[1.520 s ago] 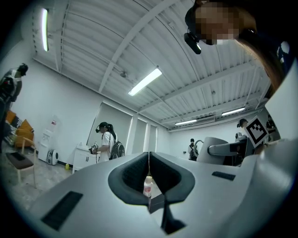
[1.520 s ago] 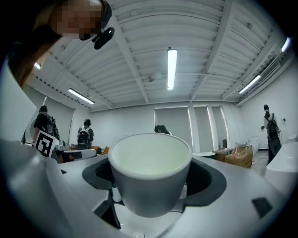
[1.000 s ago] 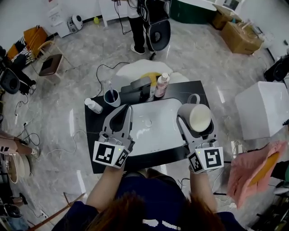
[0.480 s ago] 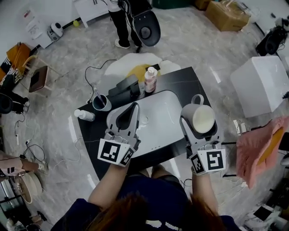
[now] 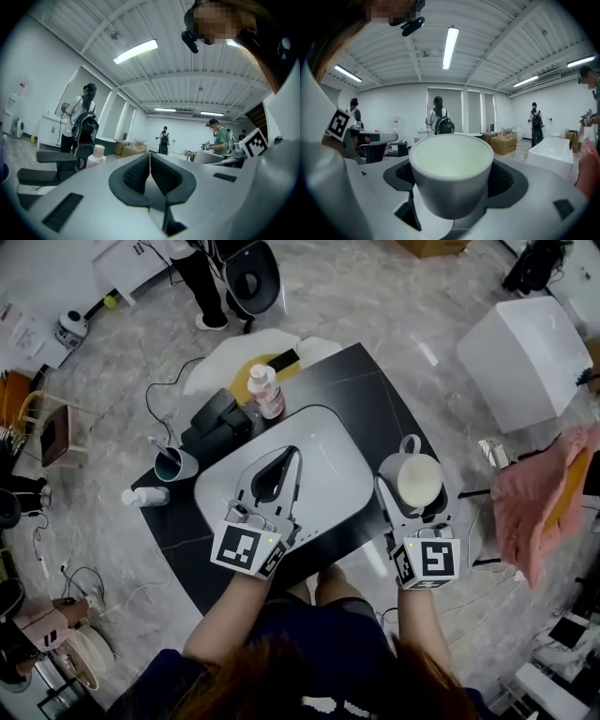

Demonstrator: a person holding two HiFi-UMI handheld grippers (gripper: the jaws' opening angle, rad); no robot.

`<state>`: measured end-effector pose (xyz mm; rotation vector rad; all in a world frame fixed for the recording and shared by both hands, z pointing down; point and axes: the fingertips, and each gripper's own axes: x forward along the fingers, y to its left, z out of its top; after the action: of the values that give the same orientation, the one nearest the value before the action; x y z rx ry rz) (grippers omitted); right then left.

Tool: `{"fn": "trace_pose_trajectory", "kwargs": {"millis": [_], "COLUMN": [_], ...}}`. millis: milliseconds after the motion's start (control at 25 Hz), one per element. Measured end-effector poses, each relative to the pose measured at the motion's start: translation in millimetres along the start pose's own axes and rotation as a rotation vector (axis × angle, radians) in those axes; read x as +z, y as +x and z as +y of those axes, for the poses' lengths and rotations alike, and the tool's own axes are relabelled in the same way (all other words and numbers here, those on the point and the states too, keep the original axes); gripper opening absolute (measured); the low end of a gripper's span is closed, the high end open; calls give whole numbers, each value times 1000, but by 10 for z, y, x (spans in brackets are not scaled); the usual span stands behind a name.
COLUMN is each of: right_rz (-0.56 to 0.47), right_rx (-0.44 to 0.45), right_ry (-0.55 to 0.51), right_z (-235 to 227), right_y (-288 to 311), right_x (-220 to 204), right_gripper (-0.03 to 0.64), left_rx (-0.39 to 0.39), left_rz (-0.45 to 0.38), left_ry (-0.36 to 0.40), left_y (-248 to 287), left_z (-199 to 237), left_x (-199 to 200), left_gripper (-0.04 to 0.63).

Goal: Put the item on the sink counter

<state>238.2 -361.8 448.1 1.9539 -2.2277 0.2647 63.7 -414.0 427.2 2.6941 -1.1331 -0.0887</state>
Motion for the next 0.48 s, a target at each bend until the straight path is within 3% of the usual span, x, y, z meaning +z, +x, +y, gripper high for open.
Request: {"fn": "trace_pose_trajectory", "kwargs": {"millis": [480], "right_rz": [192], "right_rx": [-117], "right_ry": [37], "right_z": [-450], "right_y": [17], "right_x": [-1321], "right_gripper": [445], "left_rx": [-60], "left_rz": [114], "left_ry": [-15], "left_y": [239], "left_z": [-184], "left_x": [-583], "left_gripper": [25]}}
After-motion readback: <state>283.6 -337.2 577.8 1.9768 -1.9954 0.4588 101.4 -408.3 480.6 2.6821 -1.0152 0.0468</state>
